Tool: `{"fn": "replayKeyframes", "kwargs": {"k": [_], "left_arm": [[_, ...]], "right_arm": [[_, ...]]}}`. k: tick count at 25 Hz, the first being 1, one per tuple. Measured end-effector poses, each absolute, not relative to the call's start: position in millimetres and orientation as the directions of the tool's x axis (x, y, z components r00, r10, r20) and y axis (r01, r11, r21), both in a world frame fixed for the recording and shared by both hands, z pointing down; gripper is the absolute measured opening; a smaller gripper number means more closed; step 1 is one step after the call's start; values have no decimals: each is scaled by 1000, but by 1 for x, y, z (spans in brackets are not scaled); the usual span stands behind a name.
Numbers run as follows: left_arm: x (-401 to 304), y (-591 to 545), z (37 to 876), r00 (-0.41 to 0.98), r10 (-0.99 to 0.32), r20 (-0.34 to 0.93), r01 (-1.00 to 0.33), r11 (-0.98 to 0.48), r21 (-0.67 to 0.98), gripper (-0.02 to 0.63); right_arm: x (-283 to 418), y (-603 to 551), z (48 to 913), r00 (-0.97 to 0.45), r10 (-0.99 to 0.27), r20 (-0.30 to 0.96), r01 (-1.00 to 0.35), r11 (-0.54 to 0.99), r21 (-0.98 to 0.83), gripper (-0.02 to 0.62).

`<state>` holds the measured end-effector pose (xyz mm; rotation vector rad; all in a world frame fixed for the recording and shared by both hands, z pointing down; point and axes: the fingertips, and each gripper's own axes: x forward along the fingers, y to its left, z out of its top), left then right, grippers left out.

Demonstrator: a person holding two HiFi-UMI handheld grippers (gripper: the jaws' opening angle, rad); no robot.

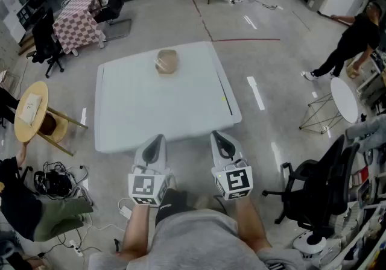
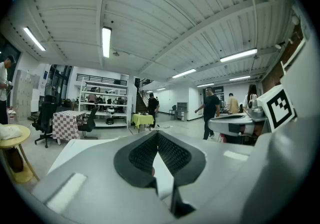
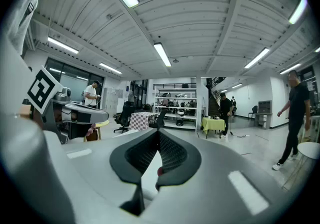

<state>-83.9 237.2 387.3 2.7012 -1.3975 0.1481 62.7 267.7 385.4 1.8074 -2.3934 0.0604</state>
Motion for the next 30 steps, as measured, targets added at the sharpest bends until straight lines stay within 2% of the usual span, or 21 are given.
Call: {"fn": "replayKeyframes", "kwargs": {"k": [14, 30], "left_arm": [[-87, 175, 385, 598, -790, 132, -800, -597, 58, 11], [-133, 64, 372, 696, -707, 124, -717, -694, 69, 11]], "right_arm": [[54, 204, 382, -256, -954, 156, -965, 261, 15, 3], [-3, 108, 376, -178, -965, 192, -983, 183, 6, 3]]}}
